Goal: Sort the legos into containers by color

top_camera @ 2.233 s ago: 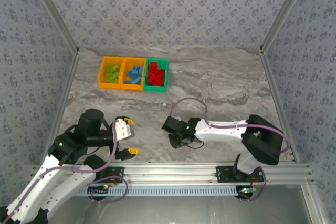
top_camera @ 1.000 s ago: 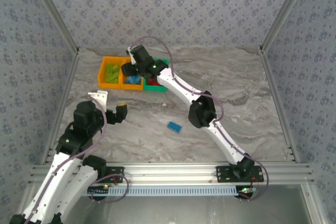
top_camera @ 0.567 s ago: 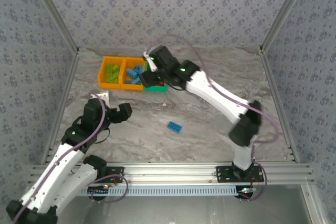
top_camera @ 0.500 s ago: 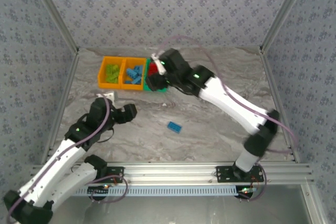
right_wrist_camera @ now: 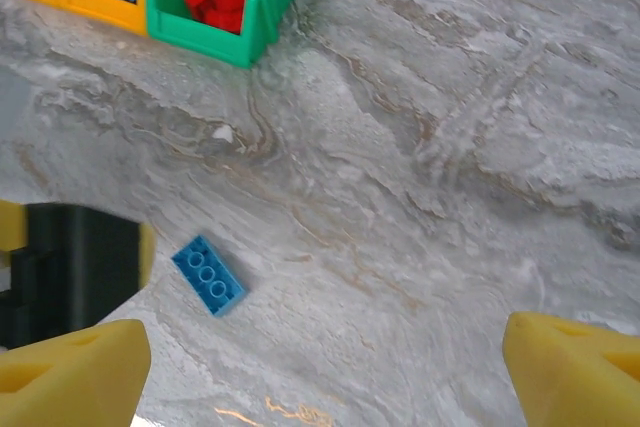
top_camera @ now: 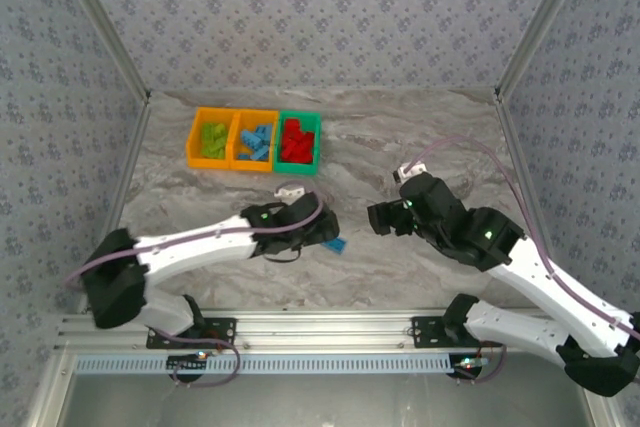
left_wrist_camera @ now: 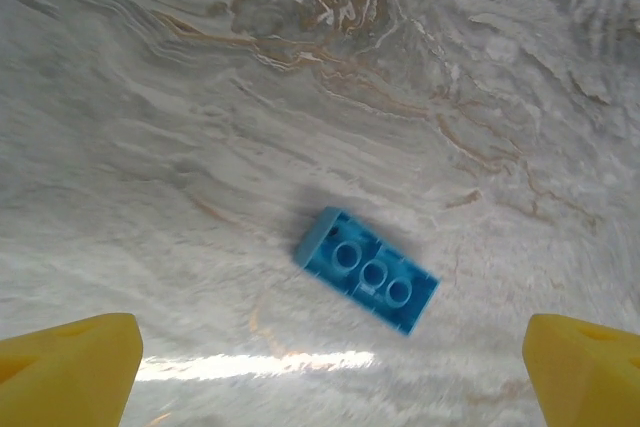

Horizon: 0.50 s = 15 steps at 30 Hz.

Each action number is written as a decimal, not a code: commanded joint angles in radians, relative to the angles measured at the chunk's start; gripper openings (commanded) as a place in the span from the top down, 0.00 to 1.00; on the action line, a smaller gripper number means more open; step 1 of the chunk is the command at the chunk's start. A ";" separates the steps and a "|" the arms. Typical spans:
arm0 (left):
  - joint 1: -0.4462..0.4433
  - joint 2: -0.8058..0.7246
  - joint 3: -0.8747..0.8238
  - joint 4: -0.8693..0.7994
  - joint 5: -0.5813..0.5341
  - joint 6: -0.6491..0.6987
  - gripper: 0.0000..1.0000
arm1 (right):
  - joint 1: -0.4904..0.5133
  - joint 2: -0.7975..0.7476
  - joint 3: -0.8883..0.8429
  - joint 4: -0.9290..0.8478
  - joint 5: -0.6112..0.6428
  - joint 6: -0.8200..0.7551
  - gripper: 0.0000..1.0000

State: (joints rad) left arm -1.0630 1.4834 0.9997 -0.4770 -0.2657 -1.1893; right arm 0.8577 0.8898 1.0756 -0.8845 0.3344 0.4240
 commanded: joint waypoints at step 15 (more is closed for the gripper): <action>-0.011 0.354 0.198 -0.043 0.093 -0.288 0.12 | 0.009 -0.025 -0.046 -0.031 0.039 0.076 0.05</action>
State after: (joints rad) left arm -1.0679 1.8088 1.1530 -0.4793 -0.1867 -1.4567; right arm 0.8581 0.8803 1.0416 -0.9024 0.3531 0.4725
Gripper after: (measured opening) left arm 0.888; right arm 0.946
